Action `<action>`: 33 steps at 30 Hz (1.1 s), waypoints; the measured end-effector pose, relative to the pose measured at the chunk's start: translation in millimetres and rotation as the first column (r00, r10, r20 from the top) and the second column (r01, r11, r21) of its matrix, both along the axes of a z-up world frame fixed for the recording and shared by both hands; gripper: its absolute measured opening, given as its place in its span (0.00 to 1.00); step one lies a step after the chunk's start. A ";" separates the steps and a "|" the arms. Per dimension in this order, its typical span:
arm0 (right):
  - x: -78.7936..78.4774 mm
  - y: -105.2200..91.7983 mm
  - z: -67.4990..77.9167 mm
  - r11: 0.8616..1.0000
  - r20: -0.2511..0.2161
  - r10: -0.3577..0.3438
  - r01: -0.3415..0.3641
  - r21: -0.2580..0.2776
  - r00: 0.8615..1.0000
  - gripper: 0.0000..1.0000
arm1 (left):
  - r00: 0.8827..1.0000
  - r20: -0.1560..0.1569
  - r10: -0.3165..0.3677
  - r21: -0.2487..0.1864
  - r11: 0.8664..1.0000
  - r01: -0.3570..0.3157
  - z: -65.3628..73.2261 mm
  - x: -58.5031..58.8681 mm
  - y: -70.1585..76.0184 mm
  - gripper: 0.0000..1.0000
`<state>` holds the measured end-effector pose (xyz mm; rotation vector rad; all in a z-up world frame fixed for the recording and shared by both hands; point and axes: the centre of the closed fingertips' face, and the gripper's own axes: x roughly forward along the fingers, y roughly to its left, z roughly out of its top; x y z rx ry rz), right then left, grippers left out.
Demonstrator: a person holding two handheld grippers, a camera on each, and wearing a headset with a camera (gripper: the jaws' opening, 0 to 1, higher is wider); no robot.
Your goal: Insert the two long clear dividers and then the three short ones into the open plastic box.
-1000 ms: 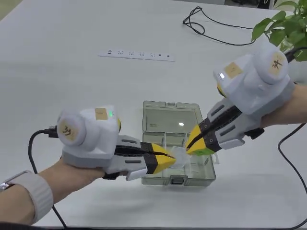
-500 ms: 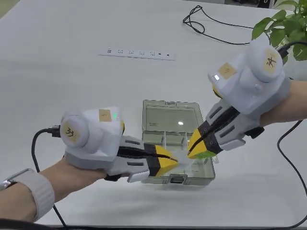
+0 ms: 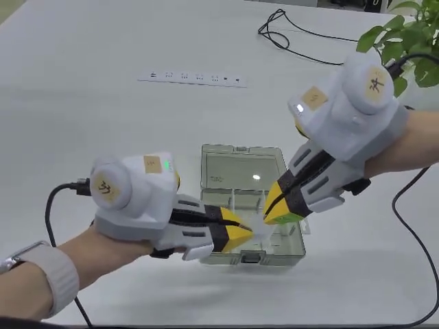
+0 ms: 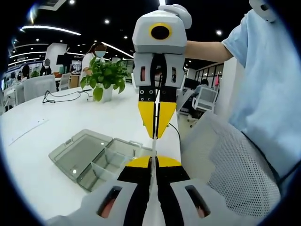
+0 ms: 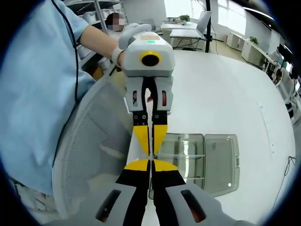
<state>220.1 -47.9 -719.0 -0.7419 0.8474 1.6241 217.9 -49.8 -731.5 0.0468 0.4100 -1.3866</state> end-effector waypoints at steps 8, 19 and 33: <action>11.2 -7.8 -2.8 0.998 0.018 -0.055 0.055 -0.018 0.998 0.02 | 0.998 -0.009 0.067 0.017 0.998 -0.067 -2.8 9.3 5.5 0.30; 47.3 -41.6 -16.1 0.976 0.117 -0.139 0.157 -0.154 0.983 0.02 | 0.984 0.007 0.179 0.085 0.980 -0.179 -17.4 26.0 27.6 0.71; 45.1 -57.5 -34.5 0.960 0.132 -0.119 0.148 -0.238 0.984 0.02 | 0.962 -0.022 0.272 0.145 0.953 -0.267 -34.6 33.4 55.9 1.00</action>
